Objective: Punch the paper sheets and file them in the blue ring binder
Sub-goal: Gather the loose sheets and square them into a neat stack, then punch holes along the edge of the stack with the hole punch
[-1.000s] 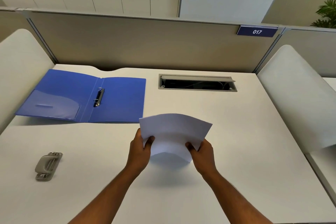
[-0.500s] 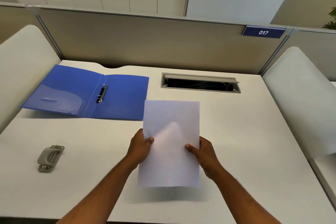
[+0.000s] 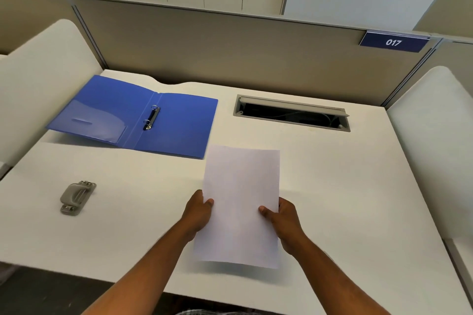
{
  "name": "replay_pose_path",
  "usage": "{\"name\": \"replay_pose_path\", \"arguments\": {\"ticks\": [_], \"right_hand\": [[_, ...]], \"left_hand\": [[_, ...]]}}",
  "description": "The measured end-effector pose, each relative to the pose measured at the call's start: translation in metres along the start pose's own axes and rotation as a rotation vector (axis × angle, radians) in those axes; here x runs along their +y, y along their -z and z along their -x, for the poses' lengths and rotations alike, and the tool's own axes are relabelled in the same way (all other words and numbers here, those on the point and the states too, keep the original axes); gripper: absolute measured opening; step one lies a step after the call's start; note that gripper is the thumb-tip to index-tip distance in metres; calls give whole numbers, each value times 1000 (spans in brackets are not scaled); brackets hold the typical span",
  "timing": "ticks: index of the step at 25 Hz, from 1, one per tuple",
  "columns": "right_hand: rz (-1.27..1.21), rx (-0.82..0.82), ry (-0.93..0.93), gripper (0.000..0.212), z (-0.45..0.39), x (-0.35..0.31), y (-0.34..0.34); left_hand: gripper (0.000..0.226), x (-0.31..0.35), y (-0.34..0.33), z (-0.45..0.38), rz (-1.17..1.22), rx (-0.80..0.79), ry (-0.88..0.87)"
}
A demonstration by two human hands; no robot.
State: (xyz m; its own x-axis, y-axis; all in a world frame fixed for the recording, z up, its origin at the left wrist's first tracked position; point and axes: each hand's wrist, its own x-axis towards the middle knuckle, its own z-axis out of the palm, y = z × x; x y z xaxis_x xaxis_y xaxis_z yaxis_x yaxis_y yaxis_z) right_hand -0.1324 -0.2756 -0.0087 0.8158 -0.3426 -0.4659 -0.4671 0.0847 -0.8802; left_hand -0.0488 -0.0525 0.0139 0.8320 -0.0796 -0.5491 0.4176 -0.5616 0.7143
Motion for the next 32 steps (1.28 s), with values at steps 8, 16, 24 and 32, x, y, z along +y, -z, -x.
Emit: {"name": "replay_pose_path", "arguments": {"ticks": [8,16,24,32], "right_hand": [[127,62,-78,15,1,18,-14],[2,42,-134,18,10,27,-42],[-54,61,-142,23,11,28,-81],[-61,77,-142,25,14,25,-103]], "left_hand": [[54,-23,-7,-2,-39,-11,44],[9,-69,68,-22,-145,251,-119],[10,-108,201,-59,-363,694,-129],[64,-142,275,-78,-218,652,280]]}}
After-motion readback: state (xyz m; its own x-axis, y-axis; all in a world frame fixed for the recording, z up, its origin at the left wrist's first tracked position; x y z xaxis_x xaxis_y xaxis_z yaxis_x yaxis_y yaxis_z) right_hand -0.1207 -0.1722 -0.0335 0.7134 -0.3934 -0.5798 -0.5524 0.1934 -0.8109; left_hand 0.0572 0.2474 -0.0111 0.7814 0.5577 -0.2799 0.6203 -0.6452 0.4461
